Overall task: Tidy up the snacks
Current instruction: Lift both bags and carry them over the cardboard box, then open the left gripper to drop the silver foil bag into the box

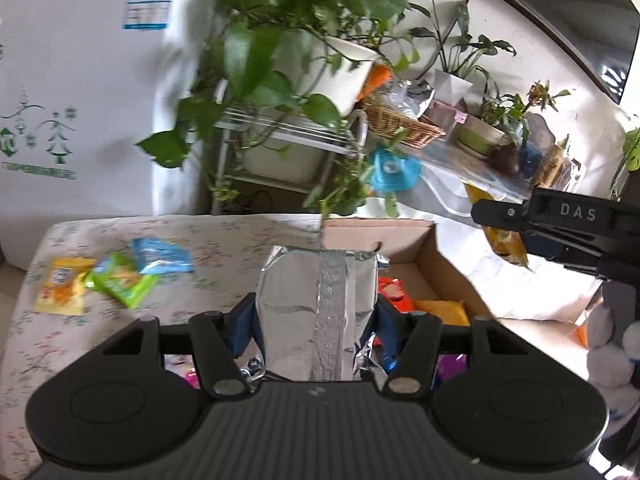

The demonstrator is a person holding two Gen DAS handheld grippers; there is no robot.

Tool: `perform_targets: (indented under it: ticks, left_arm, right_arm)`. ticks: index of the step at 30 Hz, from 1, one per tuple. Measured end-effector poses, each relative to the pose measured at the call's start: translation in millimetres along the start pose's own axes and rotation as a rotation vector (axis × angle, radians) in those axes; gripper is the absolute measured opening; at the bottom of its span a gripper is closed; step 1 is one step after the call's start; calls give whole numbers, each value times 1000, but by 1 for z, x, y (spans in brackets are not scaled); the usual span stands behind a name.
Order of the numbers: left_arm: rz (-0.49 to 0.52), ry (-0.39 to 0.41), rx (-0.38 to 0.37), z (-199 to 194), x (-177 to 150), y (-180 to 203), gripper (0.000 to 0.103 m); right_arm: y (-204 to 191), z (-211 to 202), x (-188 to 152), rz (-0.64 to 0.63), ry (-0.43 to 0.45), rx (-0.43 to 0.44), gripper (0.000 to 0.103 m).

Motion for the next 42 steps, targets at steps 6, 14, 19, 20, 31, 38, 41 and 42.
perform_targets:
  ticks: [6,14,19,20,31,38,41,42]
  left_arm:
    - [-2,1,-40,24,9,30,57]
    - [47,-41,-63,48,8,40,56]
    - [76,-48,51,42,0,-10,67]
    - [75,-66,62,42,-5,-20,70]
    - [176,-227,125,69,-63,-33,74]
    - [185,-309,206,89,-90,-33,59]
    - [168,-253,204,79,-77,-29,59]
    - [171,-230,201,75,-71,-26,59]
  right_arm:
    - [15,2,5,64,-3,-35,61]
    - [28,8,-3,112,-60,-82,61]
    - [26,8,-7,146,-86,-57,61]
    - [24,9,-7,140,-88,-52,61]
    - [22,18,-14,162,-125,-74,66]
    - [24,14,-11,171,-99,-74,77]
    - [29,9,-5,200,-75,-68,77]
    - [30,7,-3,208,-62,-67,77]
Point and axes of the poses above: each gripper's, at about its wrist camera, not at the fingertips, and z roughly the way its jaws point, y to its right, x to its top, the point moved 7 cm from there along z, roughly the way its jaws point, and after that the axes turned 3 degrees about y, right-handed, at the moved point
